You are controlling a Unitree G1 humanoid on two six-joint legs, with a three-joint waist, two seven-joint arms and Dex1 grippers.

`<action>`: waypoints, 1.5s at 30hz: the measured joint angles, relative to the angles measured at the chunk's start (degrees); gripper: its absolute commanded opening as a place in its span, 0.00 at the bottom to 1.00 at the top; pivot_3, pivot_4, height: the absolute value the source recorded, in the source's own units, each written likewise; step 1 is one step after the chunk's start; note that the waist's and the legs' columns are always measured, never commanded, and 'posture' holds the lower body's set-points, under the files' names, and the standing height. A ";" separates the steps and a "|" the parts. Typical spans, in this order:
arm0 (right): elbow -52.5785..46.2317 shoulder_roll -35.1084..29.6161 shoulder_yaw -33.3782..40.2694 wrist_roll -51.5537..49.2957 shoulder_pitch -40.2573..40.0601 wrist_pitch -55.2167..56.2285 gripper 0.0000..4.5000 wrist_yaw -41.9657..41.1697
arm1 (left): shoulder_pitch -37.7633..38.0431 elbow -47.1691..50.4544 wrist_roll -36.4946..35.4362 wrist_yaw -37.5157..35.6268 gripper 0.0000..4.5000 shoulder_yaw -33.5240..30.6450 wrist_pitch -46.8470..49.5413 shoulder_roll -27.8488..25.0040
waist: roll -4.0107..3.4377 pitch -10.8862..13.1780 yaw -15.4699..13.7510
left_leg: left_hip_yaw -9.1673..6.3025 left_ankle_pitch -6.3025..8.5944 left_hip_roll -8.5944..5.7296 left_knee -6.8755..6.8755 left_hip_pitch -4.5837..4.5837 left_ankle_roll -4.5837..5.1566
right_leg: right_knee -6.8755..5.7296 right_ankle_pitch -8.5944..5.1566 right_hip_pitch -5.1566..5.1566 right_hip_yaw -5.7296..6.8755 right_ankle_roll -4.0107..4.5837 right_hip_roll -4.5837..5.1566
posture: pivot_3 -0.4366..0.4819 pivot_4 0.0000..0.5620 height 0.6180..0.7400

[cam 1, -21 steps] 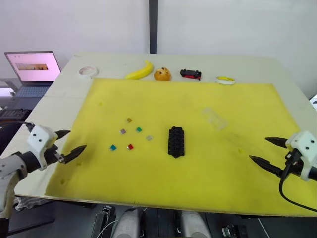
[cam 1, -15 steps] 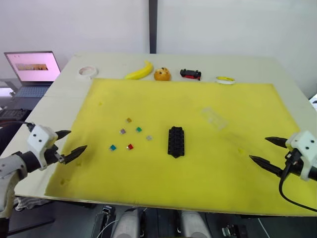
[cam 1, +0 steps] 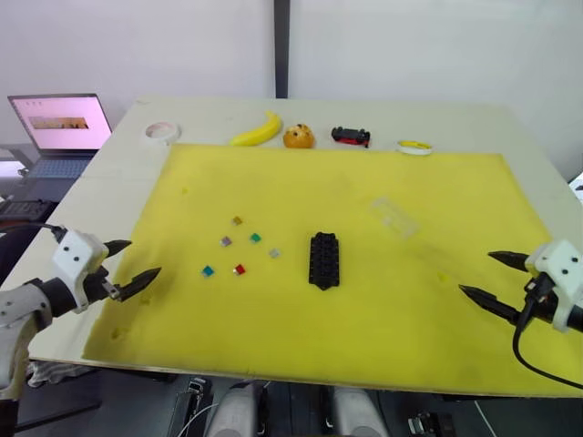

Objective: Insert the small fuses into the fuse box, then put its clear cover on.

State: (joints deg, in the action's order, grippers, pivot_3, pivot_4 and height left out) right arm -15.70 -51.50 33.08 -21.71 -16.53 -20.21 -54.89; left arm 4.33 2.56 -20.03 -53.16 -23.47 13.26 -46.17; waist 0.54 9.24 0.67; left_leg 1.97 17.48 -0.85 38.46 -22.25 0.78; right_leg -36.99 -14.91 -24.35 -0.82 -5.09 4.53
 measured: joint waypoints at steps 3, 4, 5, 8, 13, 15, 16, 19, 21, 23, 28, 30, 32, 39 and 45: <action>0.00 0.04 -0.01 0.29 0.00 0.64 1.00 0.13 | -0.18 -0.20 0.27 0.19 0.99 0.12 -0.13 0.00 | 0.00 0.00 0.01 | 0.00 0.00 0.00 0.00 0.00 0.00 | 0.00 0.00 0.00 0.00 0.00 0.00 | 0.48 0.27 1.00; 0.00 0.05 -0.02 0.37 0.00 0.82 1.00 0.14 | -0.20 -0.20 0.32 0.19 0.99 0.19 -0.15 0.00 | 0.00 0.00 0.01 | 0.00 0.00 0.00 0.00 0.00 0.00 | 0.00 0.00 0.00 0.00 0.00 0.00 | 0.48 0.27 1.00; 0.00 0.05 -0.03 0.54 0.00 1.00 1.00 0.14 | -0.20 -0.18 0.30 0.21 0.99 0.21 -0.14 0.00 | 0.00 0.00 0.01 | 0.00 0.00 0.00 0.00 0.00 0.00 | 0.00 0.00 0.00 0.00 0.00 -0.01 | 0.48 0.27 1.00; -0.11 0.05 -0.48 0.78 0.57 1.33 1.00 0.55 | 0.03 1.11 -0.85 0.28 0.99 0.12 1.44 0.04 | 0.00 0.00 0.05 | 0.00 0.00 0.00 0.00 0.00 0.00 | -0.01 0.00 0.00 0.00 -0.01 -0.01 | 0.48 0.27 1.00; -4.09 0.05 -1.82 -0.44 2.36 -0.59 1.00 0.75 | 3.74 8.13 -7.52 -0.38 0.99 -1.16 10.39 0.01 | 0.01 0.01 0.19 | -0.04 0.00 0.02 0.00 0.01 0.00 | -0.04 0.00 0.00 0.01 -0.01 -0.02 | 0.48 0.27 1.00; -6.77 0.06 -3.72 -1.78 3.72 -2.15 1.00 0.89 | 5.67 12.03 -13.96 -0.16 0.99 -3.08 18.60 -0.07 | 0.04 0.01 0.22 | -0.08 0.00 0.02 0.01 0.01 0.00 | -0.06 0.00 0.01 0.02 -0.01 -0.02 | 0.48 0.27 1.00; -8.15 0.07 -4.92 -2.61 4.71 -3.18 1.00 1.04 | 6.39 13.88 -17.84 0.62 0.99 -4.53 23.38 -0.13 | 0.04 0.01 0.22 | -0.10 0.00 0.02 0.04 0.01 0.00 | -0.08 0.00 0.01 0.03 -0.01 -0.02 | 0.48 0.27 1.00; -12.95 0.78 -9.78 -5.54 8.50 -6.06 1.00 1.81 | 7.08 18.31 -29.11 5.27 0.99 -9.02 36.69 -0.09 | 0.03 0.00 0.14 | -0.22 0.00 0.03 0.12 -0.01 0.00 | -0.10 -0.01 0.05 0.14 -0.02 -0.02 | 0.48 0.27 1.00; -15.67 1.21 -14.07 -6.80 11.12 -7.41 1.00 1.98 | 6.87 19.49 -37.05 10.18 0.99 -10.65 44.76 0.31 | 0.03 0.01 0.11 | -0.26 0.00 0.03 0.19 -0.03 0.00 | -0.10 -0.01 0.09 0.17 -0.02 -0.02 | 0.48 0.27 1.00; -18.17 2.22 -18.90 -8.03 13.97 -8.34 1.00 1.98 | 6.20 19.23 -45.90 16.45 0.99 -11.34 52.31 0.72 | 0.05 0.01 0.07 | -0.37 0.01 0.03 0.31 -0.10 0.01 | -0.12 -0.01 0.11 0.29 -0.02 -0.01 | 0.48 0.27 1.00; -21.25 4.43 -28.44 -9.61 20.44 -10.39 1.00 1.92 | 6.08 14.57 -68.76 33.14 0.99 -9.81 60.13 -1.31 | 0.12 0.01 -0.03 | -0.49 0.01 0.02 0.40 -0.14 0.00 | -0.14 -0.01 0.14 0.37 -0.02 0.02 | 0.48 0.27 1.00; -21.45 5.27 -31.13 -9.58 21.96 -10.61 1.00 2.02 | 5.91 12.49 -78.62 41.20 0.99 -7.06 58.12 -3.31 | 0.12 0.01 -0.08 | -0.50 0.02 0.01 0.40 -0.14 -0.01 | -0.13 -0.02 0.15 0.38 0.00 0.06 | 0.48 0.27 1.00; -21.44 6.40 -33.65 -9.18 23.25 -10.74 1.00 2.74 | 4.73 11.02 -86.45 48.28 0.99 -3.80 54.57 -3.59 | 0.11 0.01 -0.07 | -0.50 0.02 -0.02 0.40 -0.14 -0.01 | -0.13 -0.02 0.15 0.38 0.01 0.11 | 0.48 0.27 1.00; -20.48 10.71 -40.39 -4.98 26.97 -10.72 1.00 6.86 | 1.56 8.67 -91.85 59.88 0.99 0.22 50.17 3.94 | 0.10 0.00 0.13 | -0.49 -0.01 -0.07 0.38 -0.15 -0.06 | -0.13 -0.02 0.11 0.40 0.02 0.07 | 0.48 0.27 1.00; -20.22 12.37 -43.83 -2.19 27.64 -11.09 1.00 9.60 | -0.66 7.44 -91.94 64.07 0.99 -1.26 50.16 8.76 | 0.14 -0.02 -0.03 | -0.50 -0.01 -0.16 0.43 -0.15 -0.05 | -0.12 -0.02 0.16 0.40 0.02 0.10 | 0.48 0.27 1.00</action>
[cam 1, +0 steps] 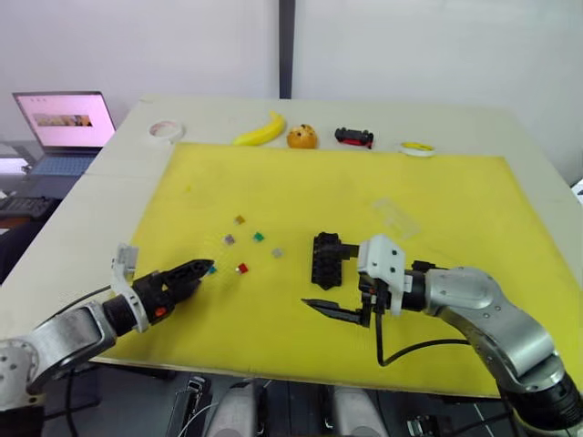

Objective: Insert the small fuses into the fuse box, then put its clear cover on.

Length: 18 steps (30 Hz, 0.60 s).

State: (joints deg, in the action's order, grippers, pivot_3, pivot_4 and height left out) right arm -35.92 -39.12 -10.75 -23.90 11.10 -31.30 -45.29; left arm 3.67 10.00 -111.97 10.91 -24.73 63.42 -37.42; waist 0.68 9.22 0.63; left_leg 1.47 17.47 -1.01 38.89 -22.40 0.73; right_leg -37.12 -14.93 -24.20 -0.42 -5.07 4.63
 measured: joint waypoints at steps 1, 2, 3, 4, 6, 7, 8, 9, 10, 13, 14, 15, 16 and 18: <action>0.00 0.30 -0.22 0.24 0.00 -0.25 1.00 0.45 | 0.00 -0.01 -0.05 0.41 0.99 -0.33 0.11 0.37 | 0.00 0.00 0.00 | 0.00 0.00 0.00 0.00 0.00 0.00 | 0.00 0.00 0.00 0.00 0.00 0.00 | 0.48 0.27 1.00; 0.00 0.53 -0.32 0.48 0.00 -0.40 1.00 0.83 | -0.01 -0.06 -0.09 0.80 0.99 -0.49 0.13 0.74 | 0.00 0.00 -0.01 | 0.00 -0.01 0.00 0.00 0.00 0.00 | 0.00 0.00 0.00 0.00 0.00 0.00 | 0.48 0.27 1.00; 0.00 0.74 -0.43 0.76 0.00 -0.52 1.00 1.28 | -0.07 -0.25 -0.23 1.58 0.99 -0.76 0.12 1.56 | 0.00 0.00 -0.01 | -0.01 -0.01 0.00 0.00 0.00 -0.01 | -0.01 0.00 0.00 0.00 0.00 0.00 | 0.48 0.27 1.00; 0.00 0.91 -0.63 1.12 0.01 -0.58 1.00 1.61 | -0.21 -0.54 -0.44 2.16 0.99 -0.85 0.10 2.14 | 0.00 0.00 -0.01 | -0.01 -0.01 0.00 0.00 0.00 -0.01 | -0.01 0.00 0.00 0.00 0.00 0.00 | 0.48 0.27 1.00; 0.00 1.10 -1.05 1.38 0.08 -0.77 1.00 2.07 | -0.44 -1.07 -0.81 2.85 0.99 -0.88 0.16 2.50 | 0.00 0.00 -0.01 | -0.02 -0.02 -0.01 0.00 0.00 -0.02 | -0.02 0.00 0.01 0.00 0.00 -0.01 | 0.48 0.27 1.00; 0.00 1.25 -1.21 1.60 0.21 -0.81 1.00 2.19 | -0.46 -1.22 -1.02 3.00 0.99 -0.92 0.26 2.50 | 0.00 0.00 -0.01 | -0.01 -0.02 -0.01 0.00 0.01 -0.02 | -0.01 0.00 0.01 0.00 0.00 -0.01 | 0.48 0.27 1.00; 0.00 1.30 -1.27 1.75 0.31 -0.82 1.00 2.23 | -0.48 -1.37 -1.12 3.03 0.99 -0.93 0.31 2.54 | 0.00 0.00 -0.01 | -0.01 -0.02 -0.02 0.00 0.01 -0.02 | -0.01 0.00 0.01 0.00 0.00 -0.01 | 0.48 0.27 1.00; 0.00 1.30 -1.27 1.83 0.38 -0.82 1.00 2.26 | -0.56 -1.52 -1.16 3.14 0.99 -0.95 0.28 2.88 | 0.00 0.00 -0.01 | -0.02 -0.02 -0.02 0.00 0.01 -0.02 | 0.00 0.00 0.02 0.01 0.00 -0.01 | 0.48 0.27 1.00; 0.00 1.30 -1.27 1.91 0.38 -0.82 1.00 2.27 | -0.79 -1.70 -1.16 3.44 0.99 -1.00 0.19 3.68 | -0.01 -0.01 -0.01 | -0.02 -0.02 -0.03 0.00 0.01 -0.02 | 0.00 0.00 0.03 0.00 0.00 0.00 | 0.48 0.27 1.00; 0.00 1.30 -1.31 2.38 0.38 -0.83 1.00 2.30 | -1.14 -2.19 -1.25 4.51 0.99 -0.90 -0.23 5.21 | 0.00 -0.02 -0.19 | -0.07 -0.02 -0.05 0.02 0.03 -0.01 | 0.01 0.00 0.11 0.06 0.00 0.02 | 0.48 0.27 1.00; 0.00 1.30 -1.32 2.39 0.37 -0.85 1.00 2.32 | -1.19 -2.20 -1.26 4.91 0.99 -0.82 -0.32 5.24 | 0.00 -0.02 -0.20 | -0.08 -0.02 -0.05 0.02 0.03 -0.01 | 0.02 0.00 0.12 0.06 0.00 0.03 | 0.48 0.27 1.00; 0.00 1.30 -1.31 2.40 0.35 -0.93 1.00 2.34 | -1.34 -2.20 -1.27 5.47 0.99 -0.81 -0.39 5.55 | -0.02 -0.03 -0.19 | -0.08 -0.01 -0.06 0.02 0.05 -0.01 | 0.02 0.00 0.14 0.06 0.00 0.03 | 0.48 0.27 1.00; 0.00 1.30 -1.29 2.38 0.32 -1.03 1.00 2.38 | -1.55 -2.28 -1.27 5.93 0.99 -0.82 -0.51 6.15 | -0.03 -0.04 -0.20 | -0.08 -0.01 -0.07 0.02 0.06 -0.01 | 0.02 0.00 0.16 0.06 0.00 0.04 | 0.48 0.27 1.00; 0.00 1.26 -1.19 2.35 0.24 -1.37 1.00 2.44 | -2.08 -2.92 -1.28 6.30 0.99 -0.88 -0.61 6.95 | -0.04 -0.05 -0.34 | -0.11 -0.01 -0.07 0.04 0.07 -0.01 | 0.02 -0.01 0.19 0.09 0.01 0.04 | 0.48 0.27 1.00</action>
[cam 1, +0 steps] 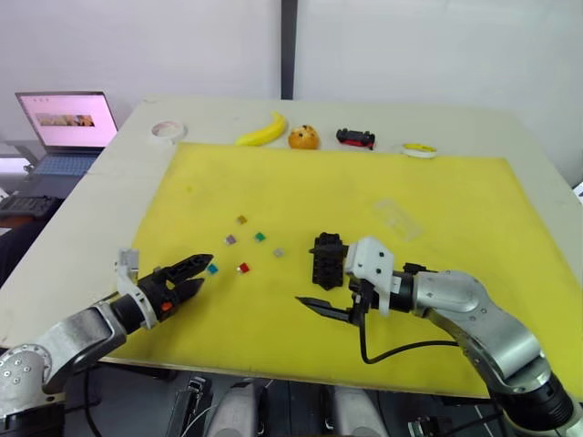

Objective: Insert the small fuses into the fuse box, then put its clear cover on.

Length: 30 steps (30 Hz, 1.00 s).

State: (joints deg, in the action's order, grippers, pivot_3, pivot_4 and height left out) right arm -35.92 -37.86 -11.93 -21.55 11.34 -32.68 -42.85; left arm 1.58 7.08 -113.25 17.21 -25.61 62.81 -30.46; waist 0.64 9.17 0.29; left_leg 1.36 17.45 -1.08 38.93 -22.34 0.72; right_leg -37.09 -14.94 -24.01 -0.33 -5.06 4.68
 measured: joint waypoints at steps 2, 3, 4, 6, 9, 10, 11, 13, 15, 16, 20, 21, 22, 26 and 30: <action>0.00 -0.06 0.06 0.00 -0.20 -0.34 1.00 0.09 | -0.99 -0.92 0.00 0.32 0.99 -0.08 0.08 1.18 | -0.01 -0.01 -0.40 | -0.01 0.00 -0.01 0.04 0.02 0.00 | 0.00 -0.01 0.05 0.02 0.01 0.00 | 0.48 0.27 1.00; 0.00 -0.08 0.06 0.00 -0.27 -0.44 1.00 0.10 | -1.34 -1.27 0.00 0.34 0.99 -0.08 0.20 1.49 | -0.01 -0.01 -0.59 | -0.02 0.00 -0.01 0.05 0.03 0.00 | 0.00 -0.01 0.06 0.03 0.01 0.00 | 0.48 0.27 1.00; -0.01 -0.10 0.07 0.00 -0.28 -0.59 1.00 0.11 | -1.55 -1.49 0.00 0.33 0.99 -0.08 0.35 1.66 | -0.01 -0.01 -0.79 | -0.02 0.00 -0.01 0.07 0.03 0.01 | 0.00 -0.01 0.07 0.04 0.02 0.00 | 0.48 0.27 1.00; -0.01 -0.17 0.10 -0.01 -0.29 -0.74 1.00 0.15 | -1.86 -1.74 0.00 0.33 0.99 -0.04 0.65 1.78 | -0.01 -0.01 -1.01 | -0.03 0.01 -0.02 0.07 0.03 0.03 | 0.02 -0.08 0.09 0.05 0.15 0.02 | 0.48 0.27 1.00; -0.02 -0.43 0.37 -0.01 -0.41 -0.76 1.00 0.16 | -2.21 -2.37 -0.04 0.35 0.99 -0.03 0.95 1.78 | -0.01 -0.01 -1.02 | -0.05 0.02 -0.04 0.07 0.03 0.04 | 0.03 -0.10 0.11 0.06 0.18 0.04 | 0.48 0.27 1.00; -0.02 -0.48 0.56 -0.01 -0.42 -0.76 1.00 0.16 | -2.42 -2.61 -0.03 0.41 0.99 -0.03 1.06 1.79 | -0.01 -0.01 -1.02 | -0.07 0.02 -0.04 0.07 0.03 0.04 | 0.03 -0.10 0.12 0.08 0.18 0.04 | 0.48 0.27 1.00; -0.02 -0.50 0.68 -0.01 -0.44 -0.76 1.00 0.16 | -2.53 -2.71 -0.03 0.50 0.99 -0.03 1.18 1.81 | -0.01 -0.01 -1.02 | -0.09 0.02 -0.04 0.07 0.04 0.03 | 0.04 -0.10 0.14 0.10 0.18 0.04 | 0.48 0.27 1.00; -0.02 -0.50 0.98 -0.01 -0.45 -0.78 1.00 0.16 | -3.00 -2.90 -0.02 0.86 0.99 -0.03 1.34 2.18 | -0.01 -0.01 -1.06 | -0.13 0.02 -0.04 0.08 0.04 0.03 | 0.06 -0.11 0.18 0.15 0.19 0.05 | 0.48 0.27 1.00; -0.02 -0.50 1.16 -0.01 -0.43 -0.82 1.00 0.16 | -3.67 -2.93 0.00 1.24 0.99 -0.03 1.41 3.02 | -0.01 -0.01 -1.13 | -0.20 0.02 -0.06 0.09 0.05 0.04 | 0.13 -0.11 0.27 0.24 0.20 0.09 | 0.48 0.27 1.00; -0.02 -0.49 1.17 -0.02 -0.42 -0.83 1.00 0.17 | -3.94 -2.94 0.04 1.49 0.99 -0.03 1.41 3.45 | -0.01 -0.01 -1.15 | -0.24 0.02 -0.08 0.09 0.05 0.04 | 0.14 -0.11 0.30 0.30 0.20 0.12 | 0.48 0.27 1.00; -0.02 -0.48 1.19 -0.02 -0.37 -1.17 1.00 0.19 | -4.85 -3.17 0.07 2.37 0.99 0.06 1.48 4.02 | -0.01 -0.01 -1.19 | -0.33 0.02 -0.10 0.10 0.05 0.04 | 0.21 -0.11 0.38 0.40 0.20 0.15 | 0.48 0.27 1.00; -0.02 -0.48 1.19 -0.02 -0.37 -1.22 1.00 0.19 | -5.04 -3.35 0.06 2.56 0.99 0.06 1.48 4.14 | -0.01 -0.01 -1.19 | -0.34 0.02 -0.10 0.10 0.05 0.04 | 0.21 -0.11 0.38 0.41 0.20 0.15 | 0.48 0.27 1.00; -0.02 -0.48 1.19 -0.02 -0.37 -1.27 1.00 0.20 | -5.32 -3.66 0.03 2.92 0.99 0.06 1.52 4.22 | -0.01 -0.01 -1.19 | -0.37 0.02 -0.10 0.10 0.05 0.04 | 0.21 -0.11 0.39 0.44 0.20 0.16 | 0.48 0.27 1.00; -0.02 -0.45 1.19 -0.02 -0.38 -1.36 1.00 0.28 | -5.42 -3.75 0.02 2.99 0.99 0.09 1.87 4.24 | -0.01 -0.01 -1.17 | -0.40 0.02 -0.10 0.10 0.05 0.04 | 0.25 -0.12 0.43 0.47 0.21 0.17 | 0.48 0.27 1.00; -0.02 -0.07 1.19 -0.05 -0.37 -1.46 1.00 0.44 | -5.43 -3.79 0.02 2.92 0.99 0.20 1.96 4.25 | -0.01 -0.01 -1.17 | -0.49 0.02 -0.10 0.09 0.05 0.04 | 0.42 -0.13 0.51 0.53 0.23 0.17 | 0.48 0.27 1.00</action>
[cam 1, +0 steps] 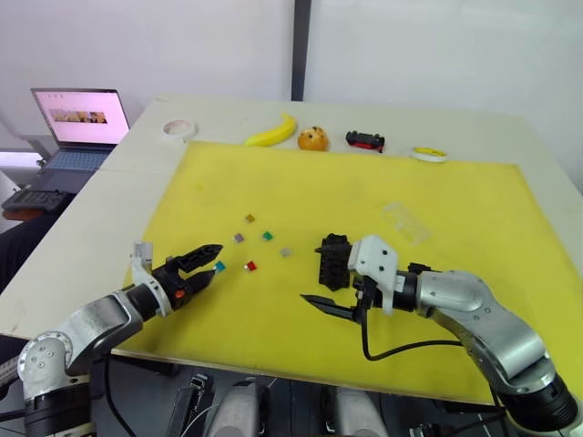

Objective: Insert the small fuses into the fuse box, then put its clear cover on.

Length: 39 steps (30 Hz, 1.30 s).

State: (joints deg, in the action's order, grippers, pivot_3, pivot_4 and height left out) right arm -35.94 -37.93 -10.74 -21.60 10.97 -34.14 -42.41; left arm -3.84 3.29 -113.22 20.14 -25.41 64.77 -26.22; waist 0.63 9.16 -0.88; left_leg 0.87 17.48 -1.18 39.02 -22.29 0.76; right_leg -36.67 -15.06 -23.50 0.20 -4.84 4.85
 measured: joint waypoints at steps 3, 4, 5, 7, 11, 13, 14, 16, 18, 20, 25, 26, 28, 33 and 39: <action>0.00 0.24 0.00 0.00 0.03 -0.02 1.00 0.07 | -0.30 -0.44 -0.01 0.05 0.99 0.48 0.00 0.00 | 0.00 0.00 -0.03 | -0.08 0.00 0.00 -0.01 0.00 0.00 | 0.08 0.00 0.07 0.06 0.00 0.02 | 0.48 0.27 1.00; 0.00 0.27 -0.01 0.00 0.06 -0.02 1.00 0.07 | -0.41 -0.56 -0.01 0.06 0.99 0.56 0.00 0.01 | 0.00 0.00 -0.04 | -0.10 0.00 -0.01 -0.01 0.00 0.00 | 0.11 0.00 0.09 0.07 0.01 0.02 | 0.48 0.27 1.00; 0.00 0.28 -0.01 0.00 0.07 -0.02 1.00 0.08 | -0.51 -0.74 -0.01 0.07 0.99 0.66 0.00 0.02 | -0.01 0.00 -0.04 | -0.12 0.00 -0.01 -0.01 0.00 0.00 | 0.14 0.00 0.12 0.10 0.01 0.03 | 0.48 0.27 1.00; 0.00 0.29 -0.01 0.01 0.08 -0.02 1.00 0.08 | -0.74 -0.95 -0.01 0.06 0.99 0.90 -0.01 0.12 | -0.02 -0.01 -0.10 | -0.16 0.00 -0.02 -0.02 0.00 0.00 | 0.19 0.00 0.15 0.13 0.01 0.05 | 0.48 0.27 1.00; 0.00 0.30 -0.01 0.01 0.10 -0.02 1.00 0.08 | -0.98 -1.03 -0.01 -0.03 0.99 1.34 -0.01 0.19 | -0.03 -0.01 -0.24 | -0.24 0.01 -0.06 -0.05 -0.01 0.00 | 0.32 0.00 0.22 0.21 0.02 0.10 | 0.48 0.27 1.00; 0.00 0.30 -0.01 0.00 0.10 -0.04 1.00 0.09 | -1.20 -1.17 -0.01 -0.09 0.99 1.53 0.02 0.22 | -0.04 -0.01 -0.41 | -0.27 0.03 -0.08 -0.06 -0.01 0.02 | 0.37 0.00 0.24 0.23 0.02 0.12 | 0.48 0.27 1.00; 0.00 0.30 -0.01 0.00 0.10 -0.05 1.00 0.11 | -1.35 -1.26 -0.02 -0.11 0.99 1.67 0.03 0.22 | -0.04 -0.01 -0.53 | -0.27 0.03 -0.08 -0.06 -0.01 0.03 | 0.38 0.00 0.24 0.23 0.02 0.13 | 0.48 0.27 1.00; 0.00 0.30 -0.01 0.00 0.10 -0.10 1.00 0.17 | -1.67 -1.72 -0.02 -0.28 0.99 1.98 0.07 0.25 | -0.04 -0.01 -1.00 | -0.27 0.04 -0.08 -0.07 -0.02 0.04 | 0.41 0.00 0.22 0.23 0.02 0.13 | 0.48 0.27 1.00; 0.00 0.30 -0.01 0.00 0.10 -0.21 1.00 0.30 | -2.11 -2.32 -0.03 -0.39 0.99 2.28 0.15 0.31 | -0.05 -0.01 -1.36 | -0.27 0.05 -0.08 -0.08 -0.02 0.05 | 0.46 0.00 0.20 0.23 0.02 0.13 | 0.48 0.27 1.00; 0.00 0.30 -0.01 -0.01 0.10 -0.37 1.00 0.39 | -2.57 -2.67 -0.03 -0.35 0.99 2.60 0.22 0.35 | -0.05 0.00 -1.49 | -0.29 0.07 -0.10 -0.08 -0.03 0.09 | 0.53 0.00 0.18 0.26 0.03 0.16 | 0.48 0.27 1.00; 0.00 0.30 0.02 -0.02 0.10 -0.42 1.00 0.44 | -2.98 -2.73 -0.02 0.07 0.99 2.66 0.14 0.89 | -0.06 0.00 -1.53 | -0.31 0.08 -0.12 -0.08 -0.05 0.10 | 0.55 0.00 0.19 0.27 0.03 0.19 | 0.48 0.27 1.00; 0.00 0.30 0.04 -0.02 0.10 -0.42 1.00 0.46 | -3.06 -2.75 -0.03 0.12 0.99 2.66 0.10 1.06 | -0.06 0.00 -1.53 | -0.32 0.08 -0.12 -0.08 -0.05 0.10 | 0.55 0.00 0.19 0.27 0.03 0.19 | 0.48 0.27 1.00; 0.00 0.30 0.06 -0.02 0.09 -0.44 1.00 0.49 | -3.23 -3.07 -0.03 0.15 0.99 2.66 0.07 1.24 | -0.07 0.00 -1.54 | -0.33 0.08 -0.13 -0.08 -0.06 0.10 | 0.56 -0.01 0.19 0.27 0.03 0.20 | 0.48 0.27 1.00; 0.00 0.30 0.16 -0.04 0.09 -0.48 1.00 0.52 | -3.48 -3.25 -0.03 0.42 0.99 2.74 0.01 1.46 | -0.07 0.01 -1.56 | -0.38 0.09 -0.14 -0.09 -0.08 0.10 | 0.58 -0.01 0.19 0.30 0.04 0.21 | 0.48 0.27 1.00; 0.00 0.30 0.43 -0.06 0.09 -0.54 1.00 0.53 | -3.63 -3.16 -0.05 1.44 0.99 3.28 -0.41 1.49 | -0.11 0.01 -1.58 | -0.42 0.09 -0.16 -0.09 -0.08 0.10 | 0.61 -0.01 0.19 0.33 0.04 0.23 | 0.48 0.27 1.00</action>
State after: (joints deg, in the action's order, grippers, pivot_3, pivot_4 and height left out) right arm -35.94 -37.64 -10.32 -21.66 11.06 -34.68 -41.88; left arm -7.47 0.14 -113.28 21.58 -22.13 64.36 -24.73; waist 0.52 9.18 -2.46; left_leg 0.45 17.57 -1.34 38.94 -22.37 0.86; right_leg -36.06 -15.07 -23.31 0.53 -4.80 5.09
